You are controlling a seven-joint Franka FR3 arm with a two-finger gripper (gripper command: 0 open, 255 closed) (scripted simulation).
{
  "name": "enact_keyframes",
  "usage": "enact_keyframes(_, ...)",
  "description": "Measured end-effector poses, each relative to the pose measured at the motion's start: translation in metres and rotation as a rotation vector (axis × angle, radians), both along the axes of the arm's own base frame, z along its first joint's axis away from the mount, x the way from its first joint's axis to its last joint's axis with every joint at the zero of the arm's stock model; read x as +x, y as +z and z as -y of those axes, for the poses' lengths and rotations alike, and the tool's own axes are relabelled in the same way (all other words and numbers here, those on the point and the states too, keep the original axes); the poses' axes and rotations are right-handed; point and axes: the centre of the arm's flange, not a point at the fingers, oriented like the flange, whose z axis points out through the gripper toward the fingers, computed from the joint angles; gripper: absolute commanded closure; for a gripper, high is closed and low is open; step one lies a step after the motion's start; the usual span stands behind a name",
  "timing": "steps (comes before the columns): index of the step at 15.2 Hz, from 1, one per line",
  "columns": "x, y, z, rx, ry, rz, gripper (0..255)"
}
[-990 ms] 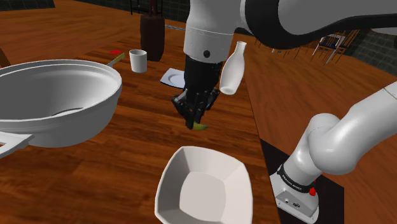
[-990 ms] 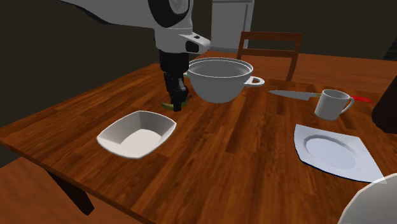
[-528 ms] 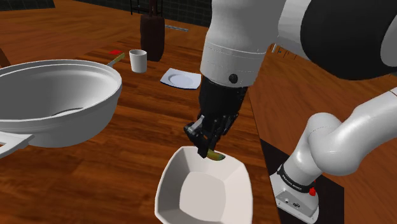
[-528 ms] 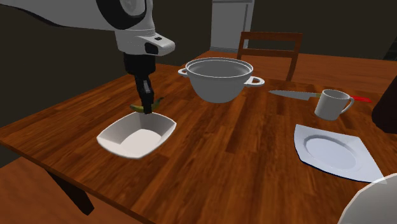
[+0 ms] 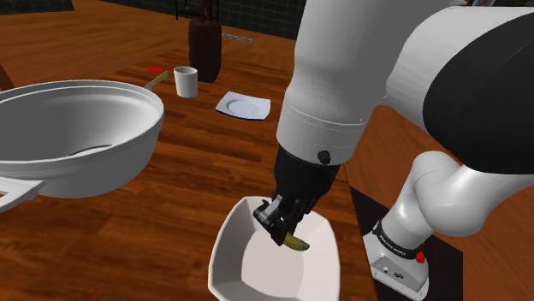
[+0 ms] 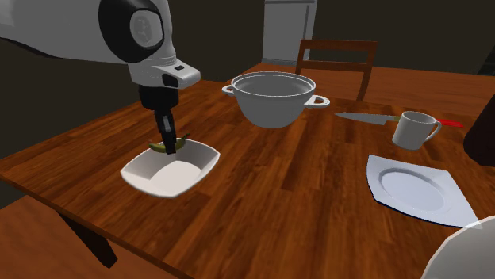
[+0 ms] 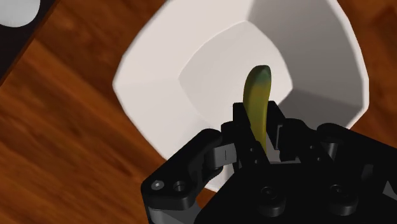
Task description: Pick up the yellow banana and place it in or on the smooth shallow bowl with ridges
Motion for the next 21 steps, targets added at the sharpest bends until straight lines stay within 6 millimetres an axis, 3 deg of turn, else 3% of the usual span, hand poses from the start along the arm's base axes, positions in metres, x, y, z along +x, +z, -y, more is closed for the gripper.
enact_keyframes(6,0.000,-0.030,0.000,0.000,0.000,0.000,255)
enact_keyframes(12,0.000,-0.033,0.001,0.000,0.000,0.000,255)
enact_keyframes(13,0.000,-0.033,0.001,0.000,0.000,0.000,0)
enact_keyframes(19,0.000,-0.033,0.001,0.000,0.000,0.000,0)
enact_keyframes(21,0.002,-0.019,0.003,0.001,0.000,0.001,0)
